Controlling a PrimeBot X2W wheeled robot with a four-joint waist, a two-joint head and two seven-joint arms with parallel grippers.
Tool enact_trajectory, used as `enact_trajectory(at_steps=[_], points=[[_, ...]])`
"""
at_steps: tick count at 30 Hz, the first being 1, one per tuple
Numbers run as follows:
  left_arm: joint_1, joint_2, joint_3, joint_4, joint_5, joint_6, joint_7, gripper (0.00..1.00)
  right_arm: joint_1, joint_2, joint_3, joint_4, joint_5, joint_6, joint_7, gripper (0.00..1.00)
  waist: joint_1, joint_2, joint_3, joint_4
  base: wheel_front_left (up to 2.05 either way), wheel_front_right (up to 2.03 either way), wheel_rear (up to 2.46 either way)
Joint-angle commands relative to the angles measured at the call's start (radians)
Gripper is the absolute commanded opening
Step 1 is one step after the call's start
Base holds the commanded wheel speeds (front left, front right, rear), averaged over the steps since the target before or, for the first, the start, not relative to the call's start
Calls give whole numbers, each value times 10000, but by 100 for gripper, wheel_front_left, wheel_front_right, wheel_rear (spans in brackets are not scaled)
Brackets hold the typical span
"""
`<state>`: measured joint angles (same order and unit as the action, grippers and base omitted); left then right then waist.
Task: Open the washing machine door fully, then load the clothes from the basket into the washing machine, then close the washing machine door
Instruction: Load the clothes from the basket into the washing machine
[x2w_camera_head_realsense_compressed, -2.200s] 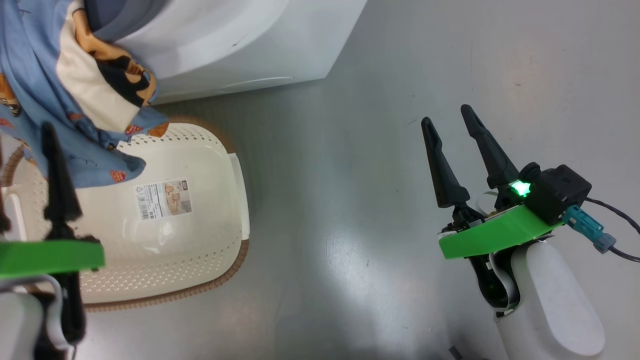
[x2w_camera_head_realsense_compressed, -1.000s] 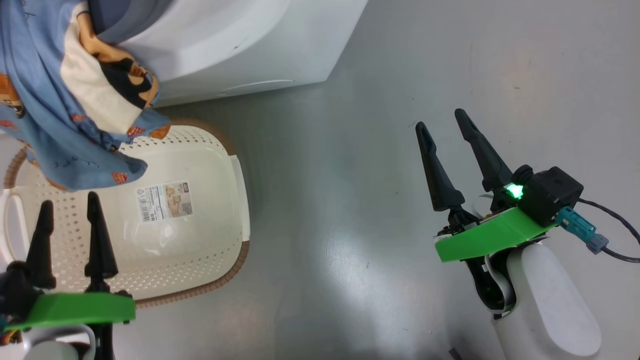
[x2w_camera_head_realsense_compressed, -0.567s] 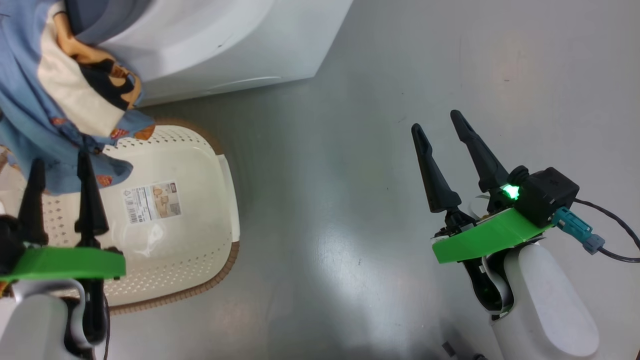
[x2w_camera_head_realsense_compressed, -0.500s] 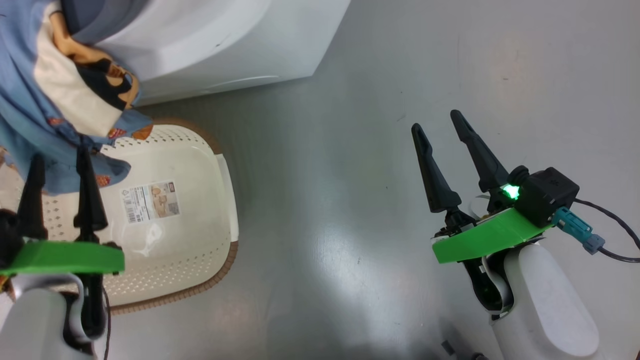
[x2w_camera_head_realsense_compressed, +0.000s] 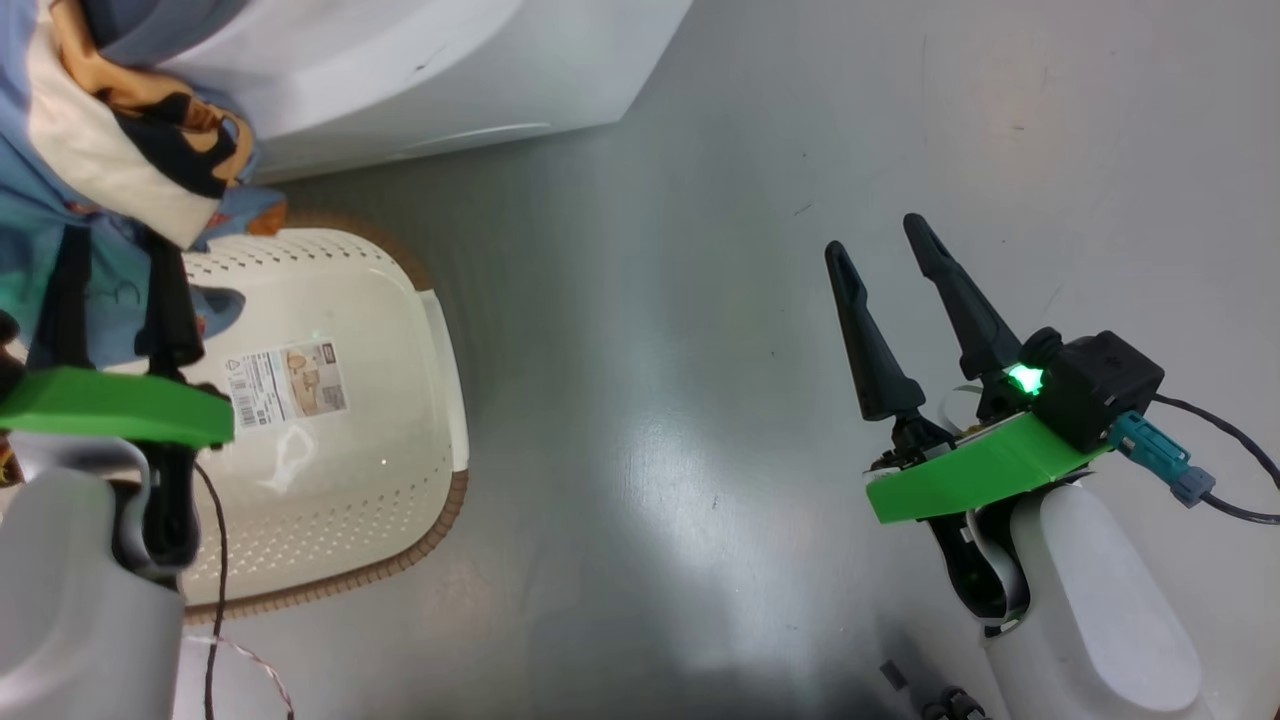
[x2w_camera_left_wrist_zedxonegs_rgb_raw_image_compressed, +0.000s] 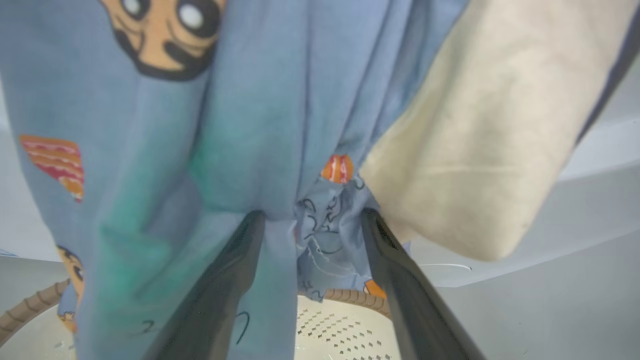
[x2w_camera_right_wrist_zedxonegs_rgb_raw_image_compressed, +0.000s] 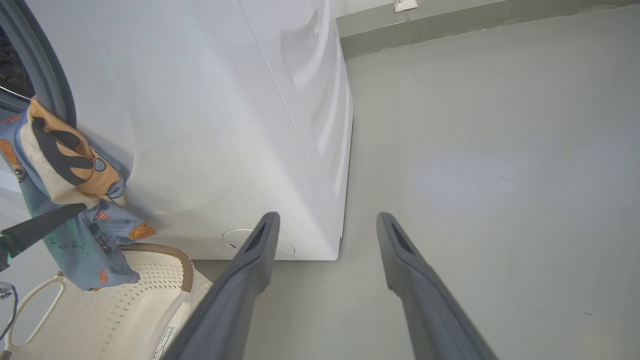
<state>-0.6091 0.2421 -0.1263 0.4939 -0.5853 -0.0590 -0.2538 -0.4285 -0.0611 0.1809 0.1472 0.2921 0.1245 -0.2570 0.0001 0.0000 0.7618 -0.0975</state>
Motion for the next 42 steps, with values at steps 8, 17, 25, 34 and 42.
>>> enact_trajectory(at_steps=[8, 17, 25, 34, 42], points=[[-1021, 462, 632, 1186, -169, -346, -80, 100, 310, 109, 172, -276, -76, 62, -48, 100, -1, 0, 170, 2, 0, 0, 0], [-1709, 433, 871, 1622, 199, -542, -80, 5, 276, 109, 151, -272, -37, 62, -48, 100, -1, 0, 212, -10, 0, 0, 0], [-1281, 217, 1109, 758, 1161, -650, -80, 0, 281, 109, 113, -194, 5, 62, -48, 100, -1, 0, -96, 94, 0, 0, 0], [-140, 20, 960, 314, 2036, -191, -80, 0, 319, 109, 254, -47, 133, 62, -48, 100, -1, 0, -541, 170, 0, 0, 0], [484, 142, 1095, -1084, 2259, 344, -79, 0, 386, 109, 257, 14, 162, 62, -48, 100, -1, 0, -750, 214, 0, 0, 0]])
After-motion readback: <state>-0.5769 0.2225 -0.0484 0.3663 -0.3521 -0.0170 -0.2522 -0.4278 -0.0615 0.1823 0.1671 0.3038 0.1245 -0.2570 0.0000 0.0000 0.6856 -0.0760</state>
